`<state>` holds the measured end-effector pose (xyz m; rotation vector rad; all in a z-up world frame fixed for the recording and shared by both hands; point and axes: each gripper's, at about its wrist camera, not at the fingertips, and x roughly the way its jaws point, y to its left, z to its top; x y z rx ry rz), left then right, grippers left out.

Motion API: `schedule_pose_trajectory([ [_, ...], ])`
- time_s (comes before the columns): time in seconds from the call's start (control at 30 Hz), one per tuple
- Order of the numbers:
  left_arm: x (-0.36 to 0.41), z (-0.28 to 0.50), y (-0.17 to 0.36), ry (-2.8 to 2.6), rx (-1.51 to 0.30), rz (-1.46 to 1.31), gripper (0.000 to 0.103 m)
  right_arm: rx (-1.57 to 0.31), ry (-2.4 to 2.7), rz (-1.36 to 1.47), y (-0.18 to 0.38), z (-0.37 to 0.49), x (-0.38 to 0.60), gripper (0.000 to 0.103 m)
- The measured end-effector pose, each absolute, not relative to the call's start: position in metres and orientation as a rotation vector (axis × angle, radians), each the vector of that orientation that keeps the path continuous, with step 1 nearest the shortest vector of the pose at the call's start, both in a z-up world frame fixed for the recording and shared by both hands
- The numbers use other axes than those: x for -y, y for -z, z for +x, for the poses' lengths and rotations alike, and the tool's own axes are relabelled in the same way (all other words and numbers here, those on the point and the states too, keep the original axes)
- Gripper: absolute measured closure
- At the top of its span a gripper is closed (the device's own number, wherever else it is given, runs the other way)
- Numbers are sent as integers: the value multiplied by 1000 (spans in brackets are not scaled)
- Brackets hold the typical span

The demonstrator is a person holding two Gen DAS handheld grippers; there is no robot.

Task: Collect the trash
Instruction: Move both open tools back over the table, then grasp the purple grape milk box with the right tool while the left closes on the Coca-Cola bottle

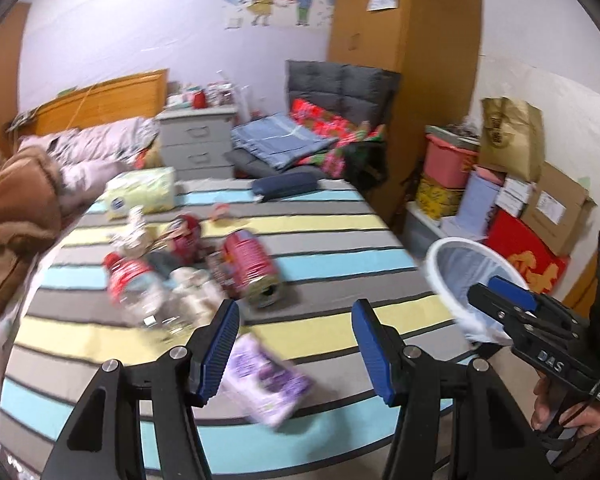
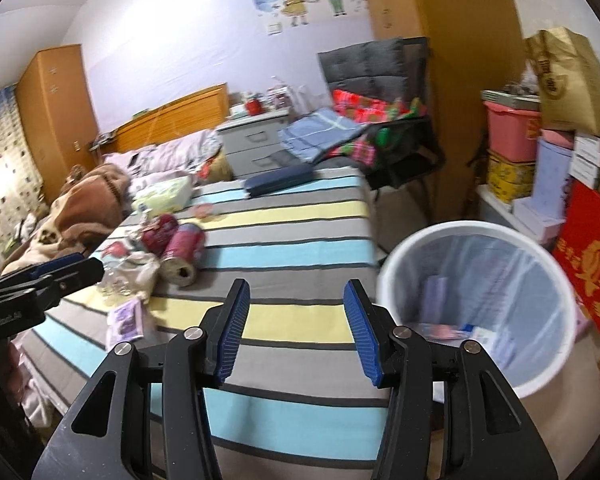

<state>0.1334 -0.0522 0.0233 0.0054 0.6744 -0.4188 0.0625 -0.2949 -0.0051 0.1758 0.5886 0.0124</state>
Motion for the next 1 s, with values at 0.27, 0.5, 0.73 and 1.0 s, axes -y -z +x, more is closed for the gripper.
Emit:
schedule_pose_trajectory([
  [0.27, -10, 144, -17, 304, -687, -46, 44, -627, -128, 158, 11, 76, 256, 44],
  [0.5, -46, 162, 0, 247, -743, -81, 41, -689, -255, 124, 28, 87, 212, 43],
  [0.73, -65, 180, 14, 208, -770, -88, 41, -744, -382, 108, 38, 101, 177, 40],
  [1.0, -72, 208, 22, 245, -815, -155, 36, -806, -398, 31, 48, 110, 153, 39],
])
